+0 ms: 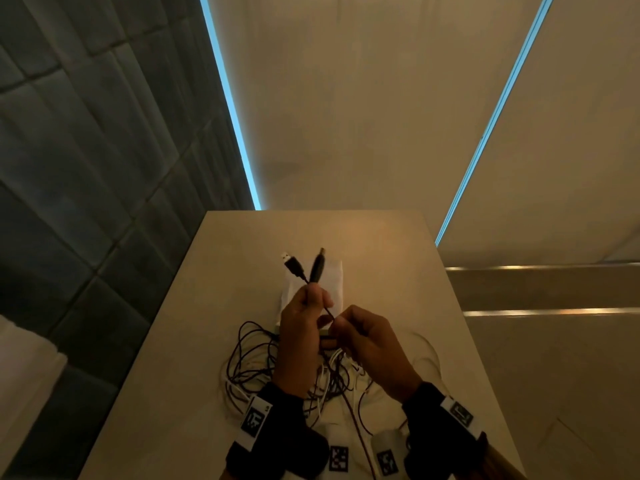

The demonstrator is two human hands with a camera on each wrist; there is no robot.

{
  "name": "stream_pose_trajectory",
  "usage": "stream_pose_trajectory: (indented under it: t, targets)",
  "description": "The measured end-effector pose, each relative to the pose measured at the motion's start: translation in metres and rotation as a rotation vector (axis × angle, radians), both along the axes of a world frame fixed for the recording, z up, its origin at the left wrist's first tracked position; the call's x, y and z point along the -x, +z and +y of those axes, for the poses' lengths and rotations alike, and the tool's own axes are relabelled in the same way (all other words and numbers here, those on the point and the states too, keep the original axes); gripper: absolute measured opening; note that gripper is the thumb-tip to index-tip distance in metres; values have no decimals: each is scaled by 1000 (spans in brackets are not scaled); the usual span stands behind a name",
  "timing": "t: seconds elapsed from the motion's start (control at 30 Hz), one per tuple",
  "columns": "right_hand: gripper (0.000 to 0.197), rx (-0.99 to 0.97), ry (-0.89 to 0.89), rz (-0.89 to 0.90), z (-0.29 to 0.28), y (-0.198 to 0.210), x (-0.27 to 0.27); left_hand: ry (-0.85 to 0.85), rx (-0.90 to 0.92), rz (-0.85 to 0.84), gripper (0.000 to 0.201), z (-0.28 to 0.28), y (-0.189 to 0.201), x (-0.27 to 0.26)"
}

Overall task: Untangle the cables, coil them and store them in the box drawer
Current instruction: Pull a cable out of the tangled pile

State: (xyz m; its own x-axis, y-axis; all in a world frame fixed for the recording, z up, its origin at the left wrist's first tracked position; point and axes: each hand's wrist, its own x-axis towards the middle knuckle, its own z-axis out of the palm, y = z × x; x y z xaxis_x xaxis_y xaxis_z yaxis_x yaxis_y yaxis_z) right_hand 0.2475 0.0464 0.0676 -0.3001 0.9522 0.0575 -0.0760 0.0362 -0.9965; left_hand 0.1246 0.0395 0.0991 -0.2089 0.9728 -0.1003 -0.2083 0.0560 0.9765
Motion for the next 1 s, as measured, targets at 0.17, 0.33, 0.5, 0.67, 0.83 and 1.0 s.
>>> stream_pose_trajectory:
  t: [0.17, 0.33, 0.5, 0.67, 0.83, 1.0]
  targets:
    - [26, -7, 108, -144, 0, -24, -3, -28, -55, -477, 32, 3, 12, 12]
    - [30, 66, 115, -237, 1, -58, -5, -11, -68, -484, 29, 5, 12, 26]
    - [32, 92, 108, -261, -1, -80, -5, 18, -60, -453, 30, 6, 15, 35]
    - [38, 119, 72, -376, 0, -105, -11, 44, -54, -419, 33, 3, 16, 41]
    - [28, 62, -63, -370, 11, -73, -4, 61, 12, -311, 37, 1, 13, 39]
    - [18, -10, -82, -60, 15, 0, 10, 71, 157, -219, 34, 0, 9, 33]
